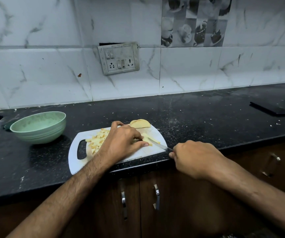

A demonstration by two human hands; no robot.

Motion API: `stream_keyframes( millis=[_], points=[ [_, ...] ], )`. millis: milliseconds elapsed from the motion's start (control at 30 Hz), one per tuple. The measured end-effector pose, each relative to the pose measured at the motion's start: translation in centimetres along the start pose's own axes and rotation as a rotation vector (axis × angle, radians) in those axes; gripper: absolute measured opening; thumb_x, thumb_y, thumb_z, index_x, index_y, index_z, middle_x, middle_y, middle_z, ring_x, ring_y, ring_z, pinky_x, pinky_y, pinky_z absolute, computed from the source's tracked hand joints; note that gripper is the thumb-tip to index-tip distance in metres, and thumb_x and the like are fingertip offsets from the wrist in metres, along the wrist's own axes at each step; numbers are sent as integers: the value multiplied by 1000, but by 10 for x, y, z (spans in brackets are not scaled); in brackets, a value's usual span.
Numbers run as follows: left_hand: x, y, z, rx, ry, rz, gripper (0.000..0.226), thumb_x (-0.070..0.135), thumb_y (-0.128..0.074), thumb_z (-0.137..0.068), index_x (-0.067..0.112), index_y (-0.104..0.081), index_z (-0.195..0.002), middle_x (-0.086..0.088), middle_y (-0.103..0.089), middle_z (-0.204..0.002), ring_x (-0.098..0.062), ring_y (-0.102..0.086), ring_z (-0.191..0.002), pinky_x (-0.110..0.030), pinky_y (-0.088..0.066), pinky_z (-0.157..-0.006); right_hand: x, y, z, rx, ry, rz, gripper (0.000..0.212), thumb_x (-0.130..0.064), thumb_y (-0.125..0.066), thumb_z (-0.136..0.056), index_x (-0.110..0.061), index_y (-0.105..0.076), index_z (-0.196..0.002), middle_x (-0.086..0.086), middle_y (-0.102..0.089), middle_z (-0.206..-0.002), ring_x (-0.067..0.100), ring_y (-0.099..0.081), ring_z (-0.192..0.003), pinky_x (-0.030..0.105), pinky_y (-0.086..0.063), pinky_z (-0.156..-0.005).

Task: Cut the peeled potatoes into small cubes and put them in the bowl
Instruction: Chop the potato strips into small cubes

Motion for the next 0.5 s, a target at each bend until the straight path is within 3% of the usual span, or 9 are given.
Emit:
stream_keyframes(
  millis=[133, 300, 500],
  points=[
    [-3, 1, 1, 25, 27, 49, 29, 58, -70, -86, 31, -79, -93, 20, -74, -89, 2, -61, -94, -40, -28, -106, 2, -6, -16, -2, -14, -55, 34, -42, -33, -103, -19, -58, -107, 6, -64, -113, 30, -62, -103, 41, -46, -82],
    [-5, 1, 1, 44, 51, 58, 22, 52, -73, -85, 31, -79, -89, 20, -73, -82, 4, -60, -86, -41, -30, -106, -6, 0, -23, 35, -9, -96, 33, -42, -31, -104, -19, -55, -108, 7, -62, -113, 27, -56, -91, 38, -39, -74],
    [-4, 2, 1, 54, 59, 36, 22, 54, -73, -84, 33, -77, -87, 19, -71, -78, 1, -60, -85, -41, -31, -105, -21, -1, -24, 23, -2, -38, 34, -38, -33, -104, -16, -55, -116, 9, -60, -118, 30, -59, -103, 37, -37, -74]
  ],
)
Point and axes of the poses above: each hand's wrist, its own z-axis away from the middle knuckle, its own y-axis out of the back of the hand, x = y × z, the point moved 4 cm from there along -z, towards the middle knuckle
